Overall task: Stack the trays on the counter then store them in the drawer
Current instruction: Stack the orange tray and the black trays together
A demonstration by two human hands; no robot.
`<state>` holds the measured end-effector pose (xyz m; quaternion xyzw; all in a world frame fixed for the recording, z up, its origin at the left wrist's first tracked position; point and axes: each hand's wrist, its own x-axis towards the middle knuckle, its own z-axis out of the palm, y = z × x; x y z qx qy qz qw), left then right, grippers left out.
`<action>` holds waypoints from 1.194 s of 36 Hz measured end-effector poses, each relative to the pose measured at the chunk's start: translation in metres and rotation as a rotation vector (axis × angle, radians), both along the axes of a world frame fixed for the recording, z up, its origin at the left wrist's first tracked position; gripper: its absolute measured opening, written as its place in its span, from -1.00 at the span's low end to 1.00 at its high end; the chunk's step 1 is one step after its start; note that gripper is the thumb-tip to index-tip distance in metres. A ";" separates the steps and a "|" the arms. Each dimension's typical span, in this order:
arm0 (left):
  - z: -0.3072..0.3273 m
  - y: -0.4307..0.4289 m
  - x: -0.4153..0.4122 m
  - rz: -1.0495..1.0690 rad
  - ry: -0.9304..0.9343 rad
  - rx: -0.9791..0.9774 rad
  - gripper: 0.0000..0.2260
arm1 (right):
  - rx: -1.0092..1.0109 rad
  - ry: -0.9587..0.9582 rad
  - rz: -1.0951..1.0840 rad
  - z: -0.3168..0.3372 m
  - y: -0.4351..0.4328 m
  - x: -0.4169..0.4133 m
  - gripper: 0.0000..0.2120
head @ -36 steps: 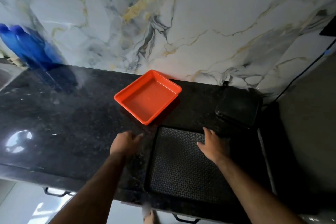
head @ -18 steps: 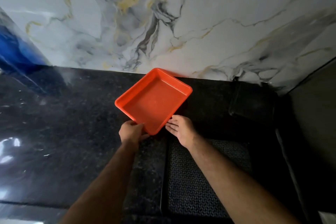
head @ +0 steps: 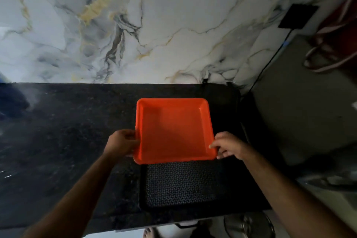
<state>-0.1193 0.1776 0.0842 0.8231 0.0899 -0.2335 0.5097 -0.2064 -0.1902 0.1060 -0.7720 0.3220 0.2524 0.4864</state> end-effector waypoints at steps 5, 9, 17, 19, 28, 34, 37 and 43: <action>-0.022 -0.008 -0.059 -0.048 0.111 0.038 -0.77 | 0.071 0.152 0.179 -0.004 -0.028 -0.059 -0.78; -0.037 -0.013 -0.089 -0.047 0.163 0.042 -0.79 | 0.144 0.228 0.229 -0.017 -0.039 -0.087 -0.81; -0.055 -0.027 -0.108 0.028 0.207 0.134 -0.76 | 0.213 0.258 0.259 -0.037 -0.054 -0.088 -0.82; -0.051 -0.030 -0.109 0.039 0.210 0.195 -0.81 | 0.251 0.316 0.298 -0.036 -0.058 -0.081 -0.80; -0.004 -0.122 -0.084 -0.157 -0.426 0.454 -0.65 | -0.245 -0.102 0.205 -0.030 -0.141 0.027 -0.64; -0.004 -0.297 -0.040 -0.124 -0.345 -0.047 -0.74 | -0.657 -0.492 0.252 -0.028 -0.205 0.150 -0.82; -0.016 -0.372 -0.012 0.116 0.036 -0.356 -0.62 | -0.743 -0.469 0.421 -0.035 -0.224 0.201 -0.59; -0.040 -0.433 0.032 0.490 0.517 -0.696 -0.96 | -0.797 -0.305 0.507 -0.063 -0.252 0.253 -0.30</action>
